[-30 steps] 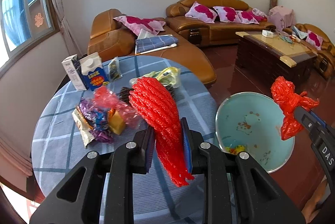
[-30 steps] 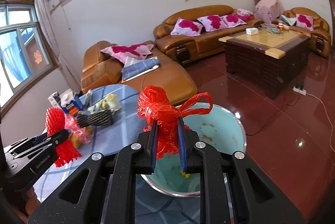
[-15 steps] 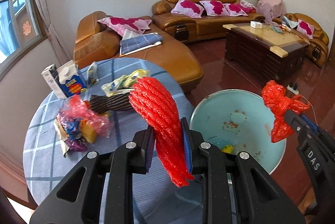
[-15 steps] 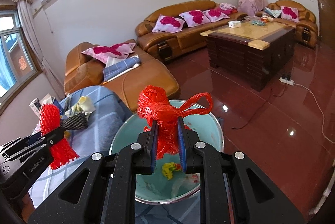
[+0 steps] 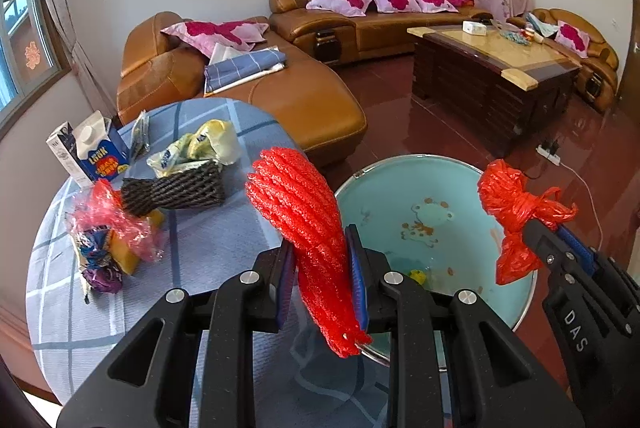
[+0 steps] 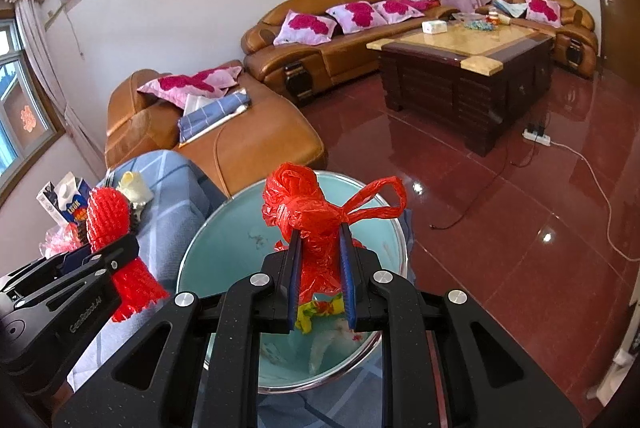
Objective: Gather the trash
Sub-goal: 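Carry the red string bag and red mesh sleeve in both grippers over the bucket, then open both grippers to drop the red items into the teal bucket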
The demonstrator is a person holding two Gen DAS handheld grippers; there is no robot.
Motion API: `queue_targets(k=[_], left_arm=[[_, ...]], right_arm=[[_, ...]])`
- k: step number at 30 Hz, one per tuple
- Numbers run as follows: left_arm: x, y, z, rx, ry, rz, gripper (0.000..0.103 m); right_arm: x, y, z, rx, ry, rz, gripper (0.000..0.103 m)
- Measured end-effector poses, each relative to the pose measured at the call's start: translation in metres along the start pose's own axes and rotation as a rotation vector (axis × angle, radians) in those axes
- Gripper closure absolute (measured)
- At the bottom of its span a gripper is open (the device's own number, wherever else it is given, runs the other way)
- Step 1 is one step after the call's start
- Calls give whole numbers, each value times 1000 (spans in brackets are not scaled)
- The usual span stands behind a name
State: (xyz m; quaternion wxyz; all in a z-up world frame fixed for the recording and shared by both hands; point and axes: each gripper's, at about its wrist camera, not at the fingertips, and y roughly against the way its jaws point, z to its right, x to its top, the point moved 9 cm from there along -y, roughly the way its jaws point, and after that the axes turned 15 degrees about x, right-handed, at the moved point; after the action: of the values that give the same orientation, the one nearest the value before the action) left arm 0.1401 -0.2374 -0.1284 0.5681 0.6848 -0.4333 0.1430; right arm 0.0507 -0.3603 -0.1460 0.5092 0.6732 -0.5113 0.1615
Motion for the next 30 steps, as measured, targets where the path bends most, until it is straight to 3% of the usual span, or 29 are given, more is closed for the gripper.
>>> queue_targets(k=[9, 15, 23, 27, 28, 30], left_arm=[[-2, -8, 2, 5, -6, -11, 79], [-2, -9, 4, 5, -5, -17, 79], [4, -7, 21, -7, -28, -2, 77], [8, -3, 34, -30, -51, 12, 68], [10, -2, 35, -33, -53, 19, 63], [12, 2, 36, -37, -50, 38, 41]], right_arm=[[-9, -15, 3, 9, 2, -45, 75], [2, -1, 3, 2, -8, 19, 69], [17, 26, 30, -101, -65, 126, 69], [17, 29, 38, -110, -89, 131, 69], [18, 29, 38, -109, -94, 132, 69], [18, 31, 39, -109, -97, 137, 69]])
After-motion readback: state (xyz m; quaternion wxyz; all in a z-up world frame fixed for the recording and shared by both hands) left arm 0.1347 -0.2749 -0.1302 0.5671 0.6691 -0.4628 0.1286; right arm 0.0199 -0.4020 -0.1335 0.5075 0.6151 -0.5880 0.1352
